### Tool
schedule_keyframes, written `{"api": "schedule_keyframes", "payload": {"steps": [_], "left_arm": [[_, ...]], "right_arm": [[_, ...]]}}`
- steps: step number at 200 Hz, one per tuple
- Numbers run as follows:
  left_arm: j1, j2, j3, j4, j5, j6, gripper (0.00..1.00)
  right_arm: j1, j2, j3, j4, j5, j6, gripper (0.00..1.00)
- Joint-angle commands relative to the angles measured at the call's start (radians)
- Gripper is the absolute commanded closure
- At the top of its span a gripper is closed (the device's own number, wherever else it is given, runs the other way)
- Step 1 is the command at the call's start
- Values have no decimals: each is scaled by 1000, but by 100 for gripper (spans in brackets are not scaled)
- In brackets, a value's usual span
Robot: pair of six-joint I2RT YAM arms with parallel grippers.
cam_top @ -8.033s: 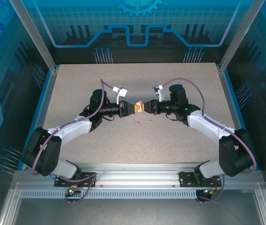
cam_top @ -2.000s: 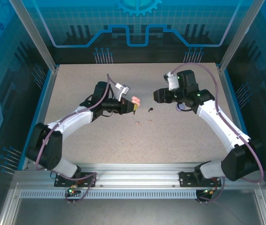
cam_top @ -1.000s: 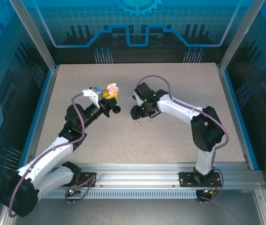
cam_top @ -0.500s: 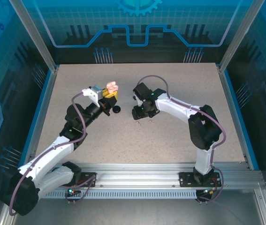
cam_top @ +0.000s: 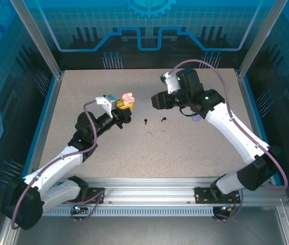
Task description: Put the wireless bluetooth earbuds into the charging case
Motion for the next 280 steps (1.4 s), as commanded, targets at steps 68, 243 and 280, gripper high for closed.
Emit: {"api": "schedule_keyframes", "payload": {"steps": [68, 243, 280], "left_arm": [[-32, 98, 69, -29, 293, -135, 100], [-75, 147, 141, -76, 338, -137, 100], [-82, 148, 146, -88, 340, -129, 100]], "right_arm": [[-51, -76, -45, 61, -315, -167, 53], [-41, 33, -20, 62, -329, -191, 65], [-41, 46, -11, 62, -335, -190, 74]]}}
